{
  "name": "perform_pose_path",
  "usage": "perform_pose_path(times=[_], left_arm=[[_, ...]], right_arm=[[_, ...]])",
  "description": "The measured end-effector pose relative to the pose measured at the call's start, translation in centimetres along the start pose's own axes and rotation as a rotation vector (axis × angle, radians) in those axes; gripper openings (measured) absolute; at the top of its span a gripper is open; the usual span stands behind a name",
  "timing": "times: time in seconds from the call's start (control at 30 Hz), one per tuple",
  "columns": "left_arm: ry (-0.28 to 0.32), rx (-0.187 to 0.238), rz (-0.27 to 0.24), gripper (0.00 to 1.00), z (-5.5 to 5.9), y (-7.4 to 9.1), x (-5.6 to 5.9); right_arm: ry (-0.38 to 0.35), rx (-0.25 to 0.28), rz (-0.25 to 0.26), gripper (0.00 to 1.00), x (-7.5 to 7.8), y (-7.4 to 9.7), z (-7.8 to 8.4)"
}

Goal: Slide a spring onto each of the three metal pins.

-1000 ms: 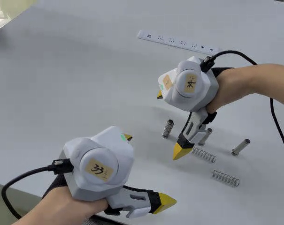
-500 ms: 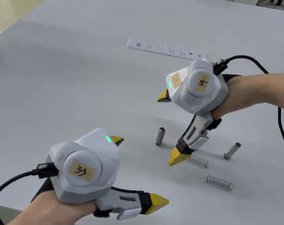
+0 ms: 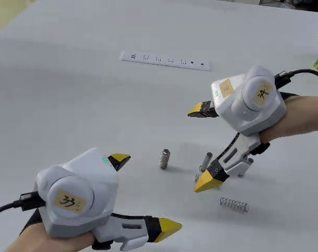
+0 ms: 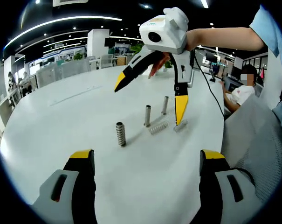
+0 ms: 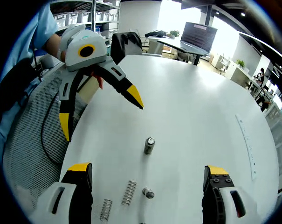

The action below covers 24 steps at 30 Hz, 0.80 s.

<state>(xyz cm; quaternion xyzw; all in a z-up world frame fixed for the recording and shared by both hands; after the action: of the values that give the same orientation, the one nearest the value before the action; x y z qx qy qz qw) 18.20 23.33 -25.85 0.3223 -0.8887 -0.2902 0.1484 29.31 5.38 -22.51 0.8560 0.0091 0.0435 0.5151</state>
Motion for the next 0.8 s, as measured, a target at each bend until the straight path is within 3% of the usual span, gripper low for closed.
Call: perform_pose_path(times=[0.2,0.23,0.4,0.47,0.8], left_arm=[[-0.013,0.007,0.018,0.92,-0.4,-0.3,-0.2],[-0.019,0.002,0.021,0.92,-0.4,-0.4,-0.3],[-0.044,-0.001,0.032,0.91,-0.8,-0.5,-0.4],[-0.047,0.001,0.037,0.91,-1.0,-0.6,-0.5],[-0.078,0.0,0.066,0.91,-1.6,-1.0,-0.3]], right_arm=[[-0.081,0.024,0.023,0.99,-1.4,0.8,2.1],[-0.092,0.025,0.027,0.99,-1.3,1.1,3.1],[-0.145,0.027,0.05,0.99,-2.0,1.7,4.6],[-0.171,0.031,0.057,0.99,-2.0,2.2,6.0],[-0.279,0.062,0.118,0.99,-4.0,3.8,8.4]])
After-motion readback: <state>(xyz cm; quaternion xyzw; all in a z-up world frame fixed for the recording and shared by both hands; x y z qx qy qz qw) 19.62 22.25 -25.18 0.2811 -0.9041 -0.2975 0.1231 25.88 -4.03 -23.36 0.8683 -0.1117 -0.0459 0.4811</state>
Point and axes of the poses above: the centre of the closed fingertips' face, and the gripper's own axes: y roughly backward along the fingers, x roughly to its right, z roughly out of its underside, the point moved 10 cm from there along y, roughly backward along the fingers, and after that the axes turned 8 degrees about -x, right-handed, at the moved point
